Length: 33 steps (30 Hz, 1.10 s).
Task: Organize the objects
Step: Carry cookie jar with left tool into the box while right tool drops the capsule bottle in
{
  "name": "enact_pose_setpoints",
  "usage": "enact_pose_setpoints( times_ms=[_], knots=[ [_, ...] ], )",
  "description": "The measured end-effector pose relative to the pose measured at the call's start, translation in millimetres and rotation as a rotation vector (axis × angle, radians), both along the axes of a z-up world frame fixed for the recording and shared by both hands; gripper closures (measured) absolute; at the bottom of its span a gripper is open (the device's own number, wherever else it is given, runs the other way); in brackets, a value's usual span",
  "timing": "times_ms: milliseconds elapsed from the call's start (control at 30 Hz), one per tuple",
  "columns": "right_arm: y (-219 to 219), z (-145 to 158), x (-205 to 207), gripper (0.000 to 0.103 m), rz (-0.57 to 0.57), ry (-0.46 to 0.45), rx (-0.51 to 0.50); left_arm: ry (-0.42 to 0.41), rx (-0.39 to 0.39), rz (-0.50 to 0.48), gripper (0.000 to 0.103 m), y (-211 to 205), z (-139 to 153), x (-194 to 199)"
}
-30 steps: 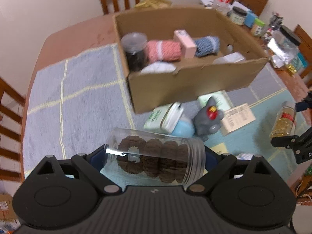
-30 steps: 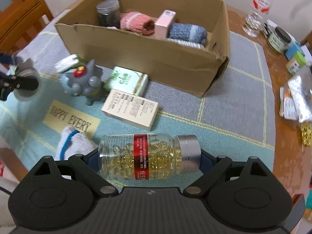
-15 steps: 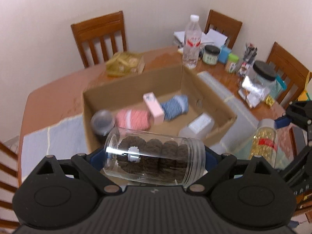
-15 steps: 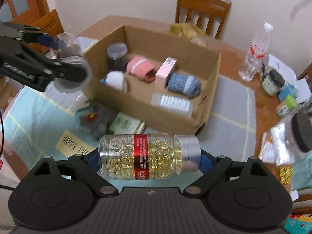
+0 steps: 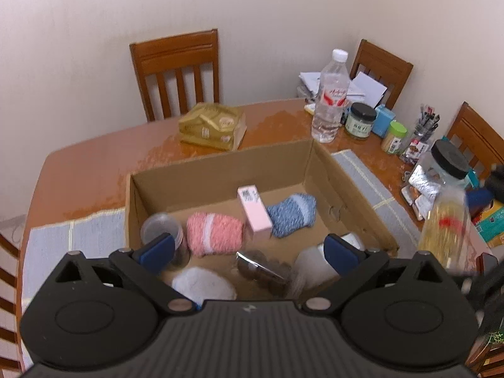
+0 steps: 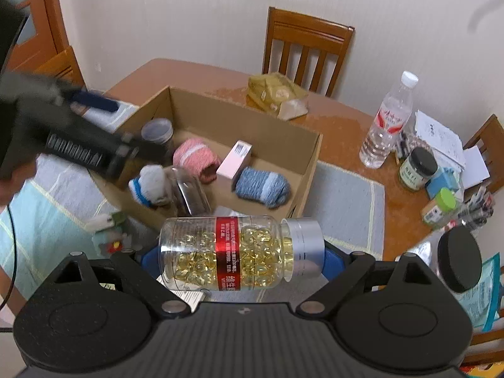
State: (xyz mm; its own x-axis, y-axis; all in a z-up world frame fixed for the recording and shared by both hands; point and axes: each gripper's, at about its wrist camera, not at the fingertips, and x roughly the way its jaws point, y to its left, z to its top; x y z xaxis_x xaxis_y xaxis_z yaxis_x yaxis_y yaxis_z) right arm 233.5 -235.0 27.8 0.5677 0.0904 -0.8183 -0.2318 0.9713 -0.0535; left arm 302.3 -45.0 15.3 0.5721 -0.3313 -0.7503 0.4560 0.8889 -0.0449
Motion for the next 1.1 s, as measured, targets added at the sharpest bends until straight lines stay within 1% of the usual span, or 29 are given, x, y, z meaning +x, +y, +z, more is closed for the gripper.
enact_pose_setpoints(
  times_ms=[200, 367, 600, 667, 700, 733, 800, 900, 1100],
  knots=[
    [-3, 9, 20, 0.007, 0.009, -0.025, -0.008, 0.027, 0.012, 0.046, 0.003, 17, -11, -12],
    [-3, 11, 44, 0.007, 0.016, -0.025, 0.0, 0.014, 0.016, 0.085, 0.003, 31, -10, -27],
    [3, 6, 84, 0.007, 0.012, -0.013, 0.017, 0.016, 0.012, 0.162, 0.003, 54, -11, -43],
    [5, 2, 94, 0.006, 0.006, -0.009, 0.013, 0.021, 0.018, 0.179, 0.003, 58, -13, -47],
    [6, 0, 98, 0.002, 0.001, -0.014, 0.002, 0.023, 0.02, 0.186, 0.003, 61, -14, -48],
    [7, -1, 100, 0.0, 0.002, -0.02, -0.008, 0.027, 0.02, 0.195, 0.003, 63, -16, -49],
    [9, -2, 102, 0.0, 0.003, -0.034, -0.017, 0.038, 0.017, 0.212, 0.003, 67, -19, -51],
    [10, -4, 100, 0.0, 0.004, -0.023, -0.012, 0.049, 0.013, 0.222, 0.003, 69, -23, -53],
    [12, -9, 83, 0.0, 0.002, -0.002, -0.017, 0.02, 0.031, 0.211, 0.002, 69, -29, -63]
  ],
)
